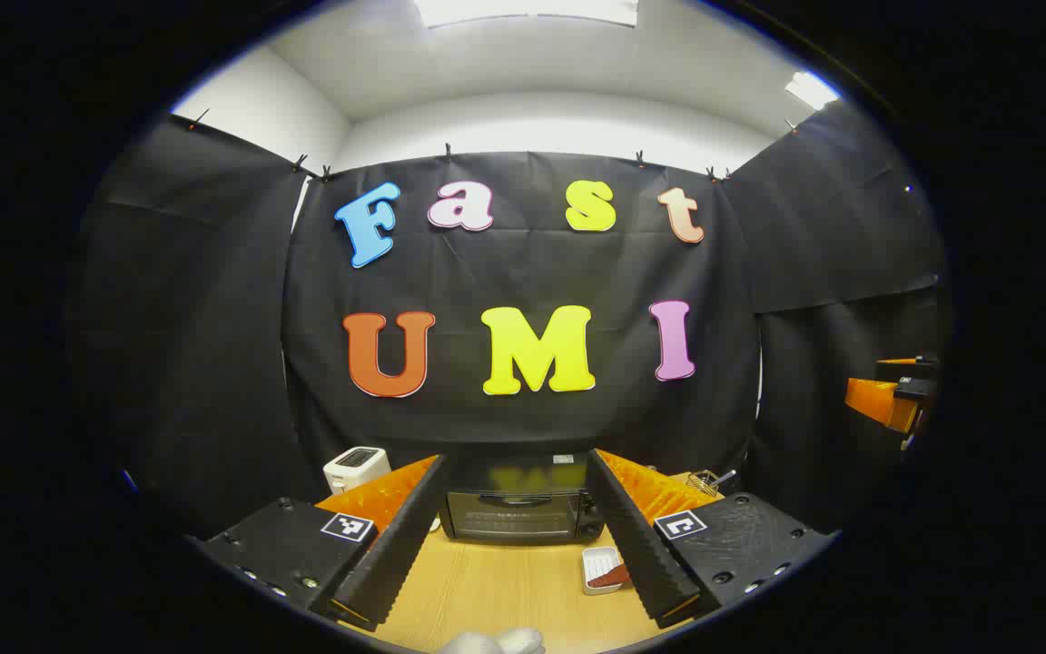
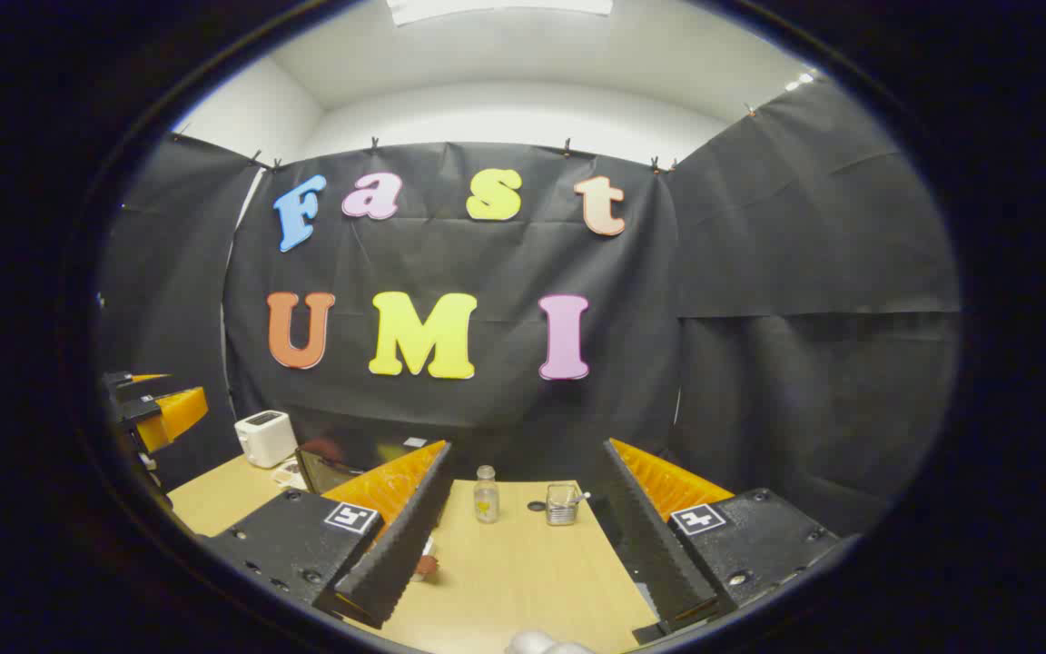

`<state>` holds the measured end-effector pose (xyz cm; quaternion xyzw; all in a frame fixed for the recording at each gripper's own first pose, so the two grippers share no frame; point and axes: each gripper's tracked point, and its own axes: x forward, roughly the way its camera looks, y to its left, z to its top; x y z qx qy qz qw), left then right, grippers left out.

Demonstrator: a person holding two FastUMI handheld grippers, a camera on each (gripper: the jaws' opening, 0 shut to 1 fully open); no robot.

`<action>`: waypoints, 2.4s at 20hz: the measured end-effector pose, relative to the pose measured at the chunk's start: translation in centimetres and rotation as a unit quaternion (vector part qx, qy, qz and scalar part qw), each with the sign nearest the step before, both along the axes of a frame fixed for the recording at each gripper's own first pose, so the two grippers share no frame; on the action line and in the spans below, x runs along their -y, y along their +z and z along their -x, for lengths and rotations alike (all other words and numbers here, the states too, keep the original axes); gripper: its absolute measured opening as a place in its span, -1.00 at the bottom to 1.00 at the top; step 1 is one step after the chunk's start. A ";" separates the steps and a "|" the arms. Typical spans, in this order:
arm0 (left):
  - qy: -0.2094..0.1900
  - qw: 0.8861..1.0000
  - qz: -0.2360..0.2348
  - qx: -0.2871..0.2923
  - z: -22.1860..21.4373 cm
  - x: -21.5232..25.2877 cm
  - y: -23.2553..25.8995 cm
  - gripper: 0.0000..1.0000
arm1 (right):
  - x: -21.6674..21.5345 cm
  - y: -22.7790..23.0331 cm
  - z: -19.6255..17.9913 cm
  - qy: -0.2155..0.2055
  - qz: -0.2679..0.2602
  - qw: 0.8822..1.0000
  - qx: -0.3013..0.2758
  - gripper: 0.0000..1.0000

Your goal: Open the electric oven with the left hand, put the food in, and close the electric oven.

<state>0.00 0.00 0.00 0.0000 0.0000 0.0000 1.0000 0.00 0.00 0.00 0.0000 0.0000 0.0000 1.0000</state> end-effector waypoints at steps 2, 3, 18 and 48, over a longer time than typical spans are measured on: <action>-0.001 1.000 0.004 0.000 -0.2 0.1 0.1 0.93 | -0.4 -0.2 -0.5 0.005 0.002 1.000 -0.002 1.00; 0.000 1.000 0.004 0.000 -0.4 0.1 0.1 0.93 | -0.5 -0.5 -0.8 0.008 0.005 1.000 -0.007 1.00; -0.004 1.000 0.004 -0.001 -5.7 0.7 -1.5 0.93 | 1.2 0.2 -3.5 -0.006 0.002 1.000 -0.004 1.00; -0.020 0.982 -0.012 -0.185 -30.6 -1.1 -25.2 0.90 | 5.9 -1.8 1.1 -0.104 0.015 0.991 -0.078 1.00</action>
